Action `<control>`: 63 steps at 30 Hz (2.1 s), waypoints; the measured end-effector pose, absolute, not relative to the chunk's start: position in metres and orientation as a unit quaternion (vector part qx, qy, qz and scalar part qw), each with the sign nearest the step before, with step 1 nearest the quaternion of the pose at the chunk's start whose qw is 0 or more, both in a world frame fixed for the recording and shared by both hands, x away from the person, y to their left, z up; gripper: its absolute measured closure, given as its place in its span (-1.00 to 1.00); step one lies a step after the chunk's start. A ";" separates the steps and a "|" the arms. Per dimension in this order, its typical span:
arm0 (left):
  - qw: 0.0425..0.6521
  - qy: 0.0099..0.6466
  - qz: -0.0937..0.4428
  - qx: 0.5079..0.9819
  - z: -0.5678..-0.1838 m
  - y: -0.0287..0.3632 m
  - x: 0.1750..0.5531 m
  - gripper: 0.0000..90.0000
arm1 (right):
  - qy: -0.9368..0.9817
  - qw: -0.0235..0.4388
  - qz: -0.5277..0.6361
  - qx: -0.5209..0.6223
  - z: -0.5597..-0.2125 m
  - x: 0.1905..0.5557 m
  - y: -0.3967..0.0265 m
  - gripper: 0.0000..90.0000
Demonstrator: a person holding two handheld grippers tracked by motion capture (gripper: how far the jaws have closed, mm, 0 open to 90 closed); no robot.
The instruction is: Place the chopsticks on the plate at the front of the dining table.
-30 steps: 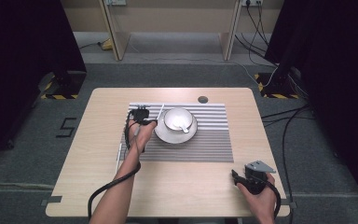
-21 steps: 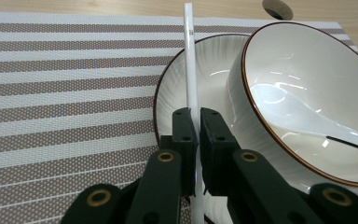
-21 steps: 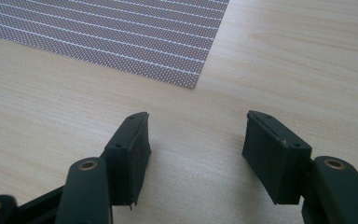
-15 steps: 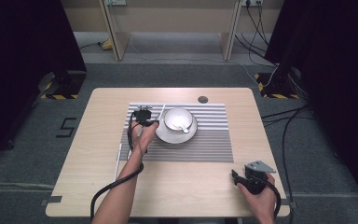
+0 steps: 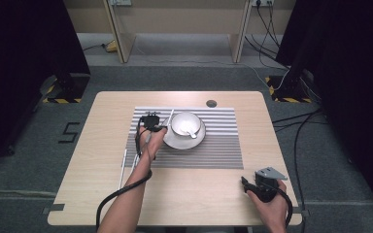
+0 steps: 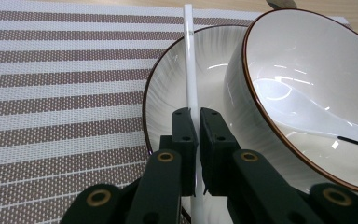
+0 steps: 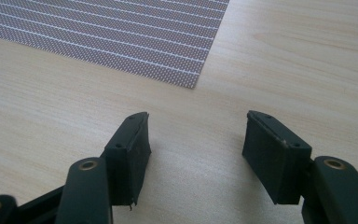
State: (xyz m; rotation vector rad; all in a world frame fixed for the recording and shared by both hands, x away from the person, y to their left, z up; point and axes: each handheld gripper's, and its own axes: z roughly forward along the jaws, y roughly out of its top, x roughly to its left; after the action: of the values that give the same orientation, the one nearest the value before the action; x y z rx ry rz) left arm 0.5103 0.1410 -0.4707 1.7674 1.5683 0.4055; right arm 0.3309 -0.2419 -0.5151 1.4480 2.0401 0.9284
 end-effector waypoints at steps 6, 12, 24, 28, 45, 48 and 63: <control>0.362 0.609 0.160 0.687 -0.472 0.140 0.510 0.88 | 0.743 0.235 0.338 0.528 -0.515 0.331 -0.242 -0.09; 0.365 0.609 0.160 0.686 -0.474 0.139 0.510 0.88 | 0.743 0.235 0.338 0.527 -0.515 0.331 -0.242 -0.09; 0.362 0.607 0.158 0.689 -0.478 0.137 0.512 0.88 | 0.744 0.235 0.338 0.527 -0.515 0.331 -0.242 -0.09; 0.364 0.608 0.159 0.687 -0.479 0.136 0.511 0.88 | 0.744 0.235 0.338 0.527 -0.515 0.331 -0.242 -0.09; 0.373 0.611 0.157 0.680 -0.480 0.138 0.511 0.80 | 0.745 0.235 0.337 0.526 -0.515 0.331 -0.242 -0.09; 0.377 0.609 0.155 0.681 -0.479 0.142 0.509 0.70 | 0.745 0.235 0.337 0.526 -0.515 0.331 -0.242 -0.09; 0.393 0.593 0.142 0.688 -0.466 0.166 0.485 0.16 | 0.744 0.235 0.337 0.526 -0.515 0.330 -0.242 -0.09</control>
State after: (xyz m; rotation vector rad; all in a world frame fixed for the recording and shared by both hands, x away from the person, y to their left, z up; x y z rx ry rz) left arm 0.4851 0.1657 -0.4658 1.7473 1.5058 0.3596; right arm 0.3304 -0.2416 -0.5150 1.4441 2.0426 0.9244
